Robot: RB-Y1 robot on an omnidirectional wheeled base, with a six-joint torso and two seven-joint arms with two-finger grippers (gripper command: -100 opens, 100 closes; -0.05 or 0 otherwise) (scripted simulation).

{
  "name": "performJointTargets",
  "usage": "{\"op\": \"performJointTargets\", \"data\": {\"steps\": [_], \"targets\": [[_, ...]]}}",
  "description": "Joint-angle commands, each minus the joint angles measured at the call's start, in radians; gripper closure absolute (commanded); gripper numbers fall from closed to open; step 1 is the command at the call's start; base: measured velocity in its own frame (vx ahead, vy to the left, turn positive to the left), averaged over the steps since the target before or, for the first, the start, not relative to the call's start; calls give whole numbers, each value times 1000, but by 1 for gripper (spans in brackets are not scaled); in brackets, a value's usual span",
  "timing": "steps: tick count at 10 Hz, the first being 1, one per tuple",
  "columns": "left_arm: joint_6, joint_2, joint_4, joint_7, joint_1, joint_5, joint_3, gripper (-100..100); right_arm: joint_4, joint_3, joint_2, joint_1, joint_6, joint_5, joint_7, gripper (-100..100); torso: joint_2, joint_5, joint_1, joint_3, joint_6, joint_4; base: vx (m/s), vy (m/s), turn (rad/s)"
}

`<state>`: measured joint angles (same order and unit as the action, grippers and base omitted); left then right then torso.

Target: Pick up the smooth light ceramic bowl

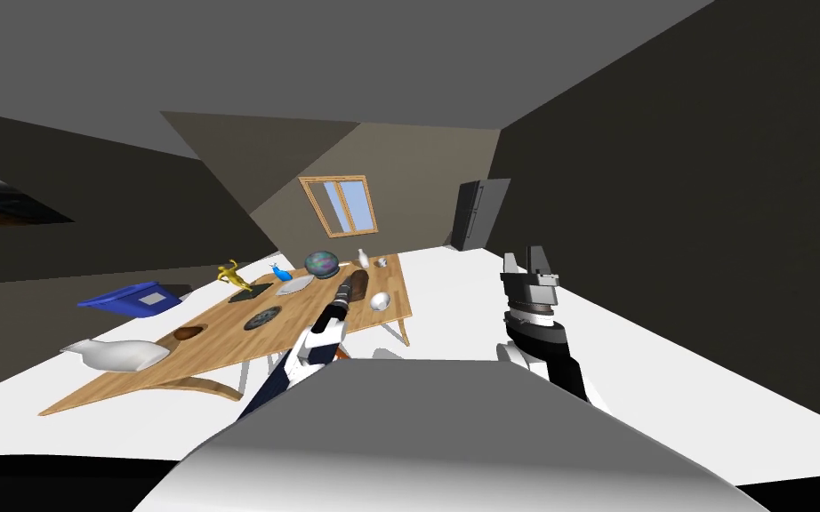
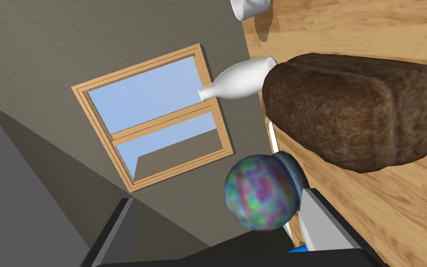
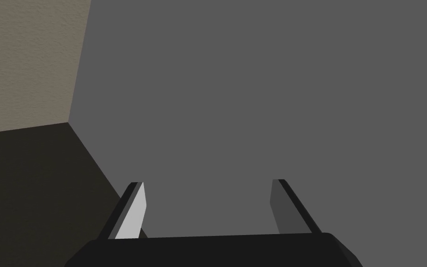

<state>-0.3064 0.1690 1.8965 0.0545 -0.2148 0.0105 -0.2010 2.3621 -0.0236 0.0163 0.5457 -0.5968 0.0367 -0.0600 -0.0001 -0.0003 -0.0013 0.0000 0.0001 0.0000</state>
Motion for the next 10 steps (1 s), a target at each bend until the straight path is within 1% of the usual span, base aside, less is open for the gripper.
{"op": "performJointTargets", "data": {"steps": [1,2,3,4,5,6,7,8,9,10], "targets": [[-50,-1,-26,5,21,-4,-6,-100,0,0,0,0,0,0,0,0,0,0,0,0,0,0,3,-21,52],[-74,-1,-26,5,21,-4,-6,-100,0,0,0,0,0,0,0,0,0,0,0,0,0,0,2,-21,20],[-101,1,-53,10,38,-11,-11,-100,0,0,0,0,0,0,0,0,0,0,0,0,0,0,1,-24,37],[-126,1,-53,10,38,-11,-11,-100,0,0,0,0,0,0,0,0,0,0,0,0,0,0,1,-22,24],[-158,2,-80,15,56,-18,-16,-100,0,0,0,0,0,0,0,0,0,0,0,0,0,0,3,-30,40],[-177,2,-80,15,56,-18,-16,-100,0,0,0,0,0,0,0,0,0,0,-1,0,0,0,3,-28,19],[-214,4,-108,20,74,-26,-21,-100,0,0,0,0,0,0,0,0,0,0,-1,0,0,0,6,-34,57],[-226,4,-108,20,74,-26,-21,-100,0,0,0,0,0,0,0,0,-1,0,-1,0,0,0,7,-32,16],[-261,5,-135,26,92,-34,-25,-100,0,0,0,0,0,0,0,0,-1,0,-1,0,0,0,12,-41,30],[-273,5,-135,26,92,-34,-25,-100,0,0,0,0,0,0,0,0,-1,0,-2,0,0,0,9,-32,23]]}}
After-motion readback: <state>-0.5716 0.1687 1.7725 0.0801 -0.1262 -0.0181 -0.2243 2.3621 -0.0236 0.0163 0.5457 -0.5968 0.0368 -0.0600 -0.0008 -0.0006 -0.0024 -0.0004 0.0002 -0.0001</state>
